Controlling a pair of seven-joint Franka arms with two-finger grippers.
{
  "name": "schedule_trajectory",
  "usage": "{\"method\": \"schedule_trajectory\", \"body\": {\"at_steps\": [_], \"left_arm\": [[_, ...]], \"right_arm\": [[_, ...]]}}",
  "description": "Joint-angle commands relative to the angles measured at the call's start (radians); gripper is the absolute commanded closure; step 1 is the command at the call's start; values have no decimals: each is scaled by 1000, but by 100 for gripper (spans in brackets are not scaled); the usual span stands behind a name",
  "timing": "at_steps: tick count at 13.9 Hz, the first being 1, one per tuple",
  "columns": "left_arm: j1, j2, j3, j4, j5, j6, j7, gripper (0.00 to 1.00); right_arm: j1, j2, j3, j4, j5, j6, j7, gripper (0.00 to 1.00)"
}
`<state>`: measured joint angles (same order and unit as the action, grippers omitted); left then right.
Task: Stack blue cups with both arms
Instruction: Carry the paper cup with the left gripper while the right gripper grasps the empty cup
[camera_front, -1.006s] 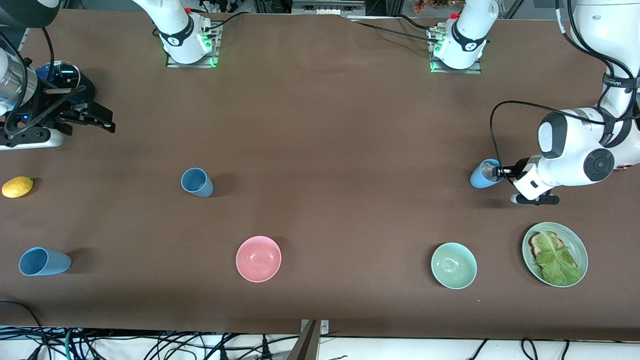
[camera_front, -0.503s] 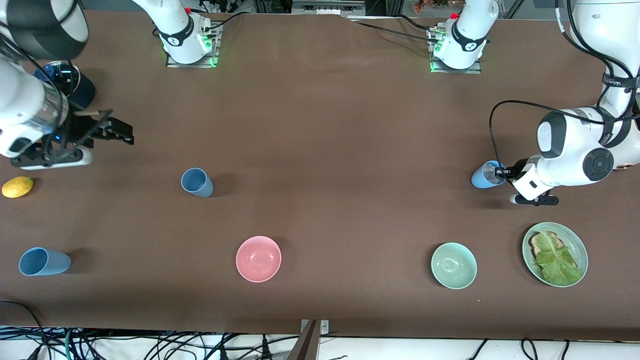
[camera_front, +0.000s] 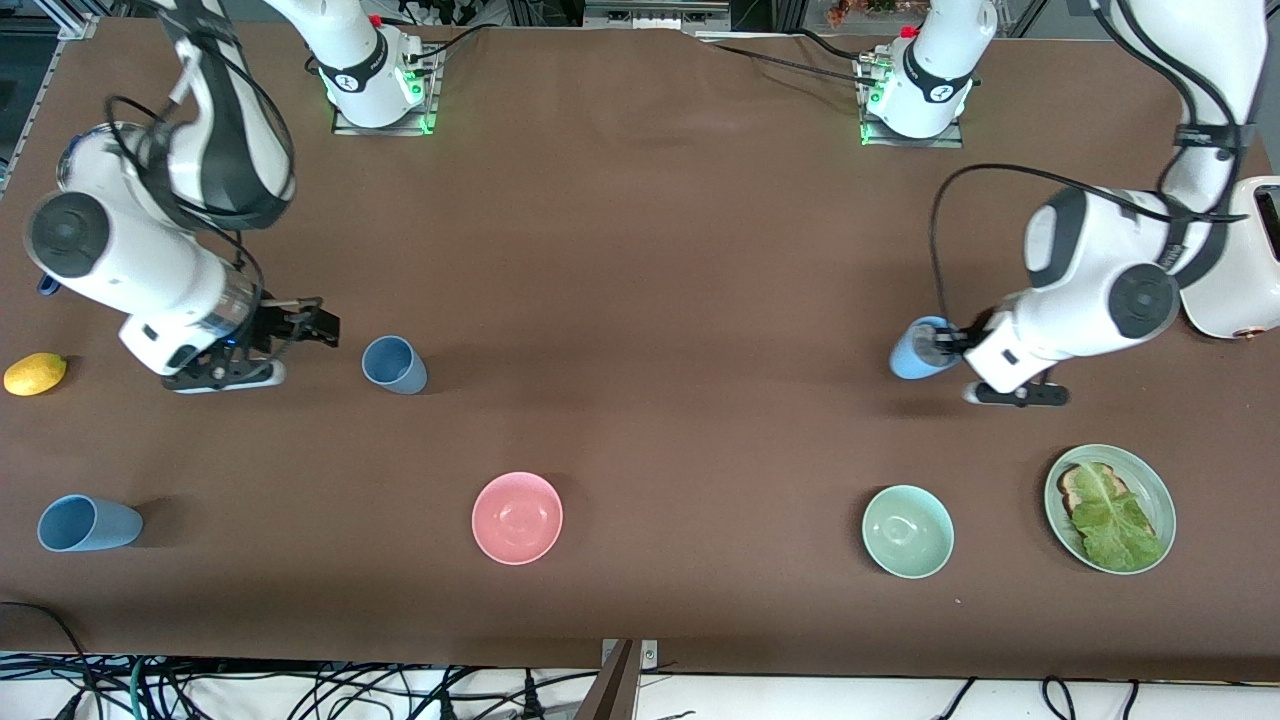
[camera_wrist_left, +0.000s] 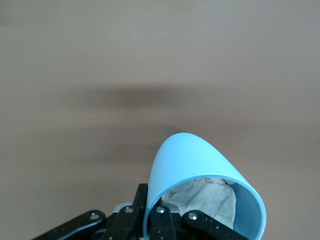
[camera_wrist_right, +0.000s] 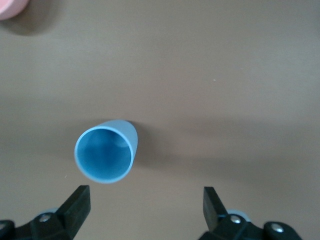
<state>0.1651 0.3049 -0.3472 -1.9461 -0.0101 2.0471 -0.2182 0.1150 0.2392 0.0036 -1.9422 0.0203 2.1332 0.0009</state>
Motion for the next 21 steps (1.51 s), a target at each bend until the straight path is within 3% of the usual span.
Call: {"method": "schedule_trajectory", "body": {"at_steps": [1, 7, 12, 14, 15, 17, 18, 19, 20, 21], "left_arm": [[-35, 26, -129, 53, -7, -27, -273, 100], [-309, 195, -147, 193, 4, 36, -625, 100], [-404, 310, -136, 199, 12, 223, -718, 100], [-418, 330, -124, 199, 12, 238, -718, 100], [-423, 333, -119, 199, 21, 245, -718, 100], [-427, 345, -118, 199, 73, 248, -721, 100], [-427, 345, -118, 199, 88, 248, -722, 92], [-427, 342, -119, 199, 93, 246, -725, 10], [-427, 335, -121, 199, 93, 240, -725, 0], [-427, 330, -125, 199, 93, 232, -725, 0]], "right_arm": [[8, 11, -1, -58, 3, 74, 8, 0], [21, 78, -1, -58, 3, 109, 10, 1], [25, 117, -1, -86, 3, 169, 16, 13], [25, 126, -1, -93, 3, 186, 16, 26], [25, 130, -1, -93, 3, 186, 16, 39], [25, 131, -1, -80, 4, 177, 34, 75], [26, 129, -1, -72, 3, 174, 56, 89], [37, 129, 2, -58, 3, 165, 80, 100], [41, 127, 4, -40, 4, 136, 93, 100], [42, 129, 4, -20, 3, 107, 96, 100]]}}
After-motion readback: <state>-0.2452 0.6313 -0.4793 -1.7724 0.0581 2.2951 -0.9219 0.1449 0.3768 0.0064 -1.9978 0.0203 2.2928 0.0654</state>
